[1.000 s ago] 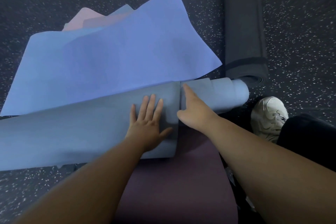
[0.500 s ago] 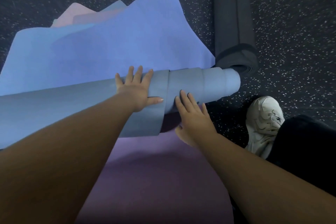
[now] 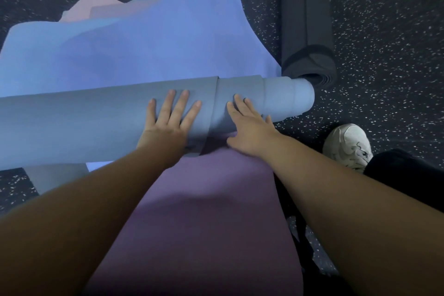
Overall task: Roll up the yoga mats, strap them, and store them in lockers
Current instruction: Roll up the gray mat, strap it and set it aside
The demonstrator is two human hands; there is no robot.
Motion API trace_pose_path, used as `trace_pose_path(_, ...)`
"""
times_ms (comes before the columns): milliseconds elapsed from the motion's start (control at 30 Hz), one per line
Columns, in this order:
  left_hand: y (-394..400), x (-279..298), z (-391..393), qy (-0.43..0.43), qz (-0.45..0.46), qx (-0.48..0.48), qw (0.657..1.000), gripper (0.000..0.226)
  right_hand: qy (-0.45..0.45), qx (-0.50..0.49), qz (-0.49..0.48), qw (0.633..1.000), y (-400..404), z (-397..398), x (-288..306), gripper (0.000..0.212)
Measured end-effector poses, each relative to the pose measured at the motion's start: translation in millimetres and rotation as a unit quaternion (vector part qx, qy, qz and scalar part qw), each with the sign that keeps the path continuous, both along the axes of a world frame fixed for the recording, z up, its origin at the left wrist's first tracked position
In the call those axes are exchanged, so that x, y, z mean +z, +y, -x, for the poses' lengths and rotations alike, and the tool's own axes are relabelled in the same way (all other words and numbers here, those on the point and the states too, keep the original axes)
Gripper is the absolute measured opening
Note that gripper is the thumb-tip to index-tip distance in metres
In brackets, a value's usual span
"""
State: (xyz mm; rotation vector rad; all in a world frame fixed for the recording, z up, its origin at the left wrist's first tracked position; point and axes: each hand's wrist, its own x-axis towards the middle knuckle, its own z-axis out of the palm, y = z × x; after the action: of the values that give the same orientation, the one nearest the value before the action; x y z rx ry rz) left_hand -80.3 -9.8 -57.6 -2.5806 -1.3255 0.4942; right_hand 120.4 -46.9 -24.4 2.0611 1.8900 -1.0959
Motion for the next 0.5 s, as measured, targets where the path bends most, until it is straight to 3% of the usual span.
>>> trace_pose_path(100, 28, 17, -12, 0.070, 0.101, 0.046, 0.991, 0.113, 0.027, -0.029, -0.030, 0.999, 11, -3, 4, 0.080)
trace_pose_path(233, 66, 41, -18, 0.041, 0.159, 0.106, 0.981, 0.124, 0.023, -0.058, -0.098, 0.993, 6, -4, 3, 0.073)
trace_pose_path(500, 35, 22, -28, 0.053, 0.025, 0.091, 0.994, 0.120, 0.042, -0.108, -0.129, 0.985, -22, 3, -15, 0.076)
